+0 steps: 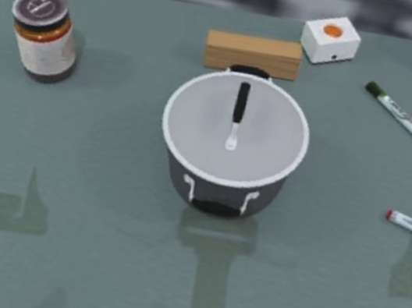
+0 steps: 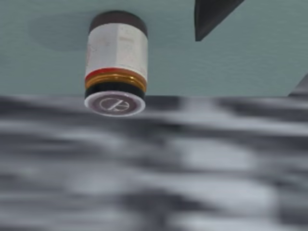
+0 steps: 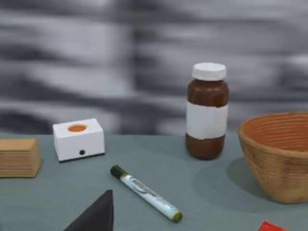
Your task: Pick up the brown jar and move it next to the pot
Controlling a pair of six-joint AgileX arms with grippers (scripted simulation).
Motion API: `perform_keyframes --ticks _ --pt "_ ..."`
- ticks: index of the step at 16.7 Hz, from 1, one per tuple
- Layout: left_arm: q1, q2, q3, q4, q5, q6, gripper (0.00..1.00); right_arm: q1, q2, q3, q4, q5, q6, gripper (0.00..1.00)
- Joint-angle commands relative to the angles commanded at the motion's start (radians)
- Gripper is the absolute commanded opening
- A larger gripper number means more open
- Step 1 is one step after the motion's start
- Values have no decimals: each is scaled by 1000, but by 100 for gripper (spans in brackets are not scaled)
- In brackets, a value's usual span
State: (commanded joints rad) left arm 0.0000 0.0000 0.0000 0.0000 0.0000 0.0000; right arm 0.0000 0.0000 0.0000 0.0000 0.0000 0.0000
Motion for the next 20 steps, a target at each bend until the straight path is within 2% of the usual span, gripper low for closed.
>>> perform_keyframes --ticks 5,10,15,20 --pt "-1 54 21 -45 7 9 100 0 0 0 0 0 0 100" --pt "-13 331 176 -233 46 60 100 0 0 0 0 0 0 100" --pt "-27 724 516 -448 99 157 100 0 0 0 0 0 0 100" --pt "-30 1135 1018 -622 146 283 100 0 0 0 0 0 0 100"
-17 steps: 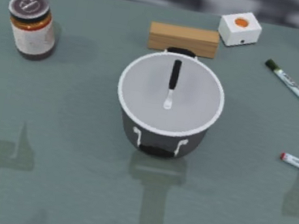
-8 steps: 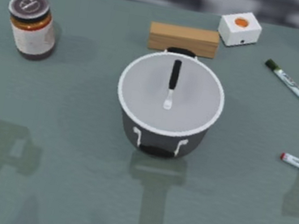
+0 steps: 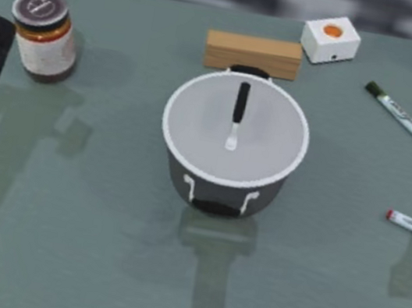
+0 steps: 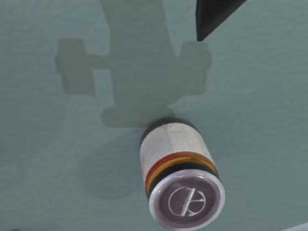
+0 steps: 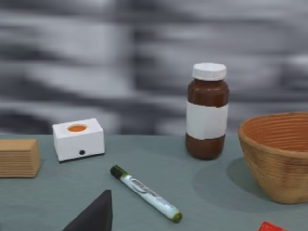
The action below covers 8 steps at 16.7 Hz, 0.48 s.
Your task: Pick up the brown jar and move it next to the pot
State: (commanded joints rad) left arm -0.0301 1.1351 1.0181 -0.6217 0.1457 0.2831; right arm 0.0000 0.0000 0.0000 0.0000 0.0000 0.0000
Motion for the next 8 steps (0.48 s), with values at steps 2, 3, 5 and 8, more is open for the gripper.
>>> perform_keyframes --ticks 2,3,5,8 --pt "2 164 222 -60 14 54 100 0 0 0 0 0 0 100" --pt "4 246 333 -90 20 80 100 0 0 0 0 0 0 100" --pt "10 413 549 -151 30 131 100 0 0 0 0 0 0 100" --pt "21 668 846 -251 39 198 100 0 0 0 0 0 0 100"
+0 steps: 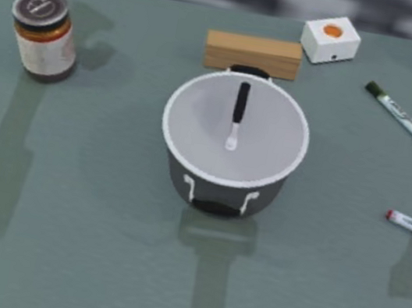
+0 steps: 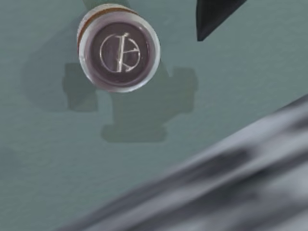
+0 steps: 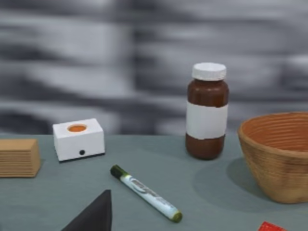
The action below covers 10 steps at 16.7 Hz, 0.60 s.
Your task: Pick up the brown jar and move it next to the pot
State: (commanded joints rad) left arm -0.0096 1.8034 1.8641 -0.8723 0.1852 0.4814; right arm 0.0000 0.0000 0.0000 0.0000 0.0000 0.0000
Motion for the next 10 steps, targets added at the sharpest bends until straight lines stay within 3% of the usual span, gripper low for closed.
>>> perform_keyframes --ticks 5,10 --pt "22 411 374 -179 4 81 100 0 0 0 0 0 0 100" --pt "42 705 577 -327 -1 121 100 0 0 0 0 0 0 100"
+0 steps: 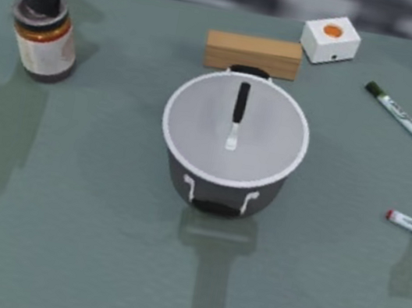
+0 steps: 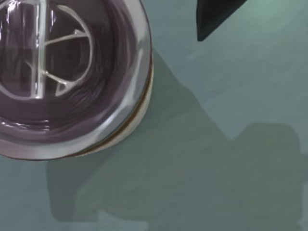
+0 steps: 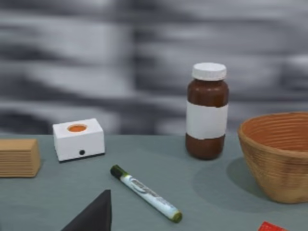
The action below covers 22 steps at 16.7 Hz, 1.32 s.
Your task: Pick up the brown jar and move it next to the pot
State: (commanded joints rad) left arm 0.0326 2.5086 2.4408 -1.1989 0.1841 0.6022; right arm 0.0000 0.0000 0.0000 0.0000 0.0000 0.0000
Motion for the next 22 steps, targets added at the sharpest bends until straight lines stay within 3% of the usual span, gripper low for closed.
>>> perform_keyframes --ticks 9,20,22 --pt "-1 67 35 -31 -2 5 100 0 0 0 0 0 0 100" --pt "-11 130 -22 96 -5 -9 100 0 0 0 0 0 0 100" --pt "-11 130 -22 96 -5 -9 85 0 0 0 0 0 0 100"
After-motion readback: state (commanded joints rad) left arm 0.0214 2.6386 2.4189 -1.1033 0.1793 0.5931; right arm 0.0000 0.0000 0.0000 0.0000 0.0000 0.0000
